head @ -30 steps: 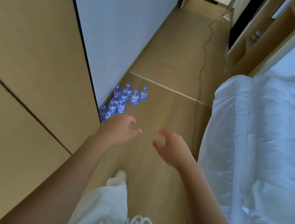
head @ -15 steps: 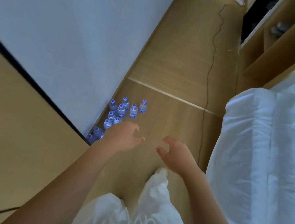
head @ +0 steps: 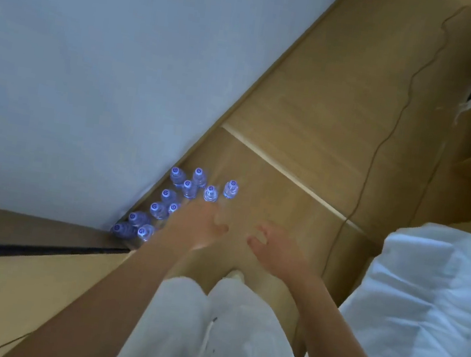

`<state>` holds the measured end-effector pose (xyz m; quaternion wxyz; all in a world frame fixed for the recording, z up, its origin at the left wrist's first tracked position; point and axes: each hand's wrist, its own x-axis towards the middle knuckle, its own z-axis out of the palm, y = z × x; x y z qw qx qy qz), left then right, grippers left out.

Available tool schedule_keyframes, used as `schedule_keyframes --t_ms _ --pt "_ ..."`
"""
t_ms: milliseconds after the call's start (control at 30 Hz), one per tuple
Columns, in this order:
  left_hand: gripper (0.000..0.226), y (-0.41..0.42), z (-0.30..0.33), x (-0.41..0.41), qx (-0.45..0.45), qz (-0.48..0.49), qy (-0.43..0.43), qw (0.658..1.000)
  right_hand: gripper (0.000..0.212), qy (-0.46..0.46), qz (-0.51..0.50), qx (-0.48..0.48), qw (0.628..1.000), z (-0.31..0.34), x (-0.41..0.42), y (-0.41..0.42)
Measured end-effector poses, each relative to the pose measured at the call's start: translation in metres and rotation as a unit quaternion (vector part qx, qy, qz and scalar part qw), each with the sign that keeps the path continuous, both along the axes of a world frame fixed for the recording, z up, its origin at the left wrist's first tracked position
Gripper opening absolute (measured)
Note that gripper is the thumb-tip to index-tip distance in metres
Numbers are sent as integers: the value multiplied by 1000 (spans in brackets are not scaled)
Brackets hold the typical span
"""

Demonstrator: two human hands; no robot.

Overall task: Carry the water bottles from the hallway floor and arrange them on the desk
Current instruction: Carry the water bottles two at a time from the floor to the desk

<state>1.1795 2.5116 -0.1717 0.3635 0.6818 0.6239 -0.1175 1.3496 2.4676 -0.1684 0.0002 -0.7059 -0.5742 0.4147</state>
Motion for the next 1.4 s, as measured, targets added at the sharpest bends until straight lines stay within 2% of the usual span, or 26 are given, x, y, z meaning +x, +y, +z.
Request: schedule_keyframes --t_ms 167,333,433,467,533,667,833,967,1100,1233,1300,1400 --pt "34 53 -40 10 -29 68 4 997 38 49 -45 -66 996 -29 11 68" --pt "39 107 -111 14 -97 170 -34 980 34 56 -61 -117 990 -78 9 129" --pt "39 121 -164 17 -147 229 -30 962 22 61 -87 -166 981 -122 6 164" --pt "42 125 -181 17 -159 248 -24 955 25 62 -95 -175 978 -138 4 174" --pt "54 132 -214 17 -168 288 -2 943 29 62 -97 -196 974 -171 1 192" --pt "59 142 -284 16 -172 315 47 932 13 42 -81 -240 966 -255 1 214" --pt "74 146 -394 14 -198 327 87 920 60 -9 -33 -252 967 -365 10 227" --pt "96 146 -484 8 -211 280 129 928 70 -16 -43 -233 971 -452 24 237" --pt "109 159 -558 6 -137 281 47 949 83 -4 -55 -175 983 -523 27 257" --pt "119 176 -604 1 -74 301 -60 949 95 4 13 -123 992 -568 24 280" --pt "116 181 -618 -1 -72 340 -96 933 104 -7 53 -100 994 -582 23 290" --pt "97 182 -626 -5 -75 370 -117 919 111 -8 94 -90 991 -596 19 295"
